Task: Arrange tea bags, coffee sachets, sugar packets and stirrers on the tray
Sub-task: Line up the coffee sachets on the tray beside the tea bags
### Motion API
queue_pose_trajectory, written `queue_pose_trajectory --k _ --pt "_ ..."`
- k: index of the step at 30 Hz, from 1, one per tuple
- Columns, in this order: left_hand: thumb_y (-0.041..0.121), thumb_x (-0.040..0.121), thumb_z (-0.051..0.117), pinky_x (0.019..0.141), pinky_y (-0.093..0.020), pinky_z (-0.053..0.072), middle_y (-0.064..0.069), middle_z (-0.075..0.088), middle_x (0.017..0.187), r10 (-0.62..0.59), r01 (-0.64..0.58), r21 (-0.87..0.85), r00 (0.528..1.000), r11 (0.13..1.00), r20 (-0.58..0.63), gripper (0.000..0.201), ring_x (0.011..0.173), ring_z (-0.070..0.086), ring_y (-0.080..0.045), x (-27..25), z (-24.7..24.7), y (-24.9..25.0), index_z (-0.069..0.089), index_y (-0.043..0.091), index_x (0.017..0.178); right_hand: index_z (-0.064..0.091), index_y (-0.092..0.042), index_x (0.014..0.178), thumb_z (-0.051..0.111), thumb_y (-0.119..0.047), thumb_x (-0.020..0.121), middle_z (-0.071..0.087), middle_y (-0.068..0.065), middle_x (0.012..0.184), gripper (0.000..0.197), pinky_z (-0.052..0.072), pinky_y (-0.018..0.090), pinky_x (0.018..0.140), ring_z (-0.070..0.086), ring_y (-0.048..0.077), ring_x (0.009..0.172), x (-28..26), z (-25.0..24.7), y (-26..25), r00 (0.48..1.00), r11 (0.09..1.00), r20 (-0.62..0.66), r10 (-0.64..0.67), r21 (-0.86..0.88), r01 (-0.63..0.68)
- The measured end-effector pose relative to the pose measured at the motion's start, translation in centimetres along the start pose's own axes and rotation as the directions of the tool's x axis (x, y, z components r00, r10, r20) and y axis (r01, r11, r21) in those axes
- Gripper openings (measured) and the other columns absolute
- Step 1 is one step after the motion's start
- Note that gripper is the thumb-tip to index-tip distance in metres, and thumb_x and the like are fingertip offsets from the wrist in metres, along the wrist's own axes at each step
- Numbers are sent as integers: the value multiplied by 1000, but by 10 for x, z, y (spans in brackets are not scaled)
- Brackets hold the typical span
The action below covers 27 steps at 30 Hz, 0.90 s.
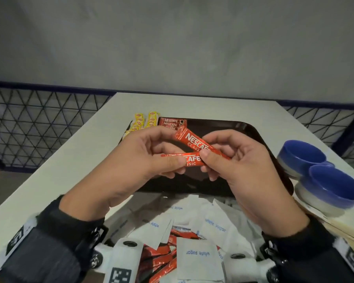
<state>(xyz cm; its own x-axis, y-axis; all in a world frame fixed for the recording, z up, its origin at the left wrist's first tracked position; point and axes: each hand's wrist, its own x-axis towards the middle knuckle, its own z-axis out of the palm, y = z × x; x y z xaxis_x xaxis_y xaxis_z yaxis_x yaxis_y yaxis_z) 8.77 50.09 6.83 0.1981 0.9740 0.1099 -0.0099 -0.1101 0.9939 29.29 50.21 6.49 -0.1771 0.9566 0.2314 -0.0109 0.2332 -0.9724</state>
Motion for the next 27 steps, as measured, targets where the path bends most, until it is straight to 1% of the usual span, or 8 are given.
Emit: queue_pose_trajectory --k 2,4,9,12,16,21,23,27 --pt "11 71 80 62 -23 54 -9 77 83 9 -9 -9 999 1000 -39 52 75 74 -20 0 1 0 65 12 120 72 -14 109 70 -6 91 76 8 92 20 56 29 61 67 17 71 1 -1 1 1000 1000 -12 -11 -1 11" --pt "18 66 83 63 -23 55 -9 78 89 16 -17 -25 998 1000 -66 57 77 75 -21 0 2 1 66 16 121 76 -17 107 69 -5 92 76 7 93 21 56 29 61 67 16 71 1 -3 1 1000 1000 -18 -23 -10 23" --pt "24 65 84 67 -24 56 -7 79 100 27 -28 -9 994 1000 -106 60 83 77 -25 1 6 -1 66 23 123 78 -23 110 66 -4 94 77 4 95 28 57 28 62 66 14 71 -1 -3 0 1000 999 -2 -31 -25 31" --pt "24 68 83 67 -24 56 -7 79 101 26 -25 15 996 1000 -85 52 84 77 -24 0 7 0 71 22 118 76 -26 114 66 -4 94 76 -3 93 31 57 27 64 67 12 71 -1 -3 -1 999 999 -12 -33 -36 32" --pt "20 72 82 68 -27 56 -5 80 100 22 -17 81 998 997 -61 38 86 78 -24 -1 6 0 75 21 109 69 -31 118 65 -6 95 76 -4 90 34 55 19 65 68 6 76 -2 -1 -1 1000 1000 -14 -16 -15 16" --pt "17 77 81 70 -31 57 -6 79 104 -27 26 106 1000 994 3 37 87 78 -27 -2 6 -1 75 23 113 66 -31 118 63 -6 95 75 -4 91 33 53 13 64 71 2 83 -2 1 -1 1000 1000 -23 -4 15 4" --pt "16 80 78 68 -31 57 -9 79 103 -44 42 89 999 995 24 37 85 78 -28 -1 6 -2 73 22 116 69 -28 115 61 -4 96 74 -4 91 31 52 11 62 70 -1 82 -2 0 -1 1000 1000 -19 -3 16 3" --pt "15 81 75 63 -28 58 -11 80 100 -70 67 56 997 996 40 39 82 78 -29 0 4 -2 69 20 119 70 -28 112 60 -2 97 74 -5 92 31 51 12 63 70 0 85 -2 -1 1 1000 1000 -10 -2 -10 2"
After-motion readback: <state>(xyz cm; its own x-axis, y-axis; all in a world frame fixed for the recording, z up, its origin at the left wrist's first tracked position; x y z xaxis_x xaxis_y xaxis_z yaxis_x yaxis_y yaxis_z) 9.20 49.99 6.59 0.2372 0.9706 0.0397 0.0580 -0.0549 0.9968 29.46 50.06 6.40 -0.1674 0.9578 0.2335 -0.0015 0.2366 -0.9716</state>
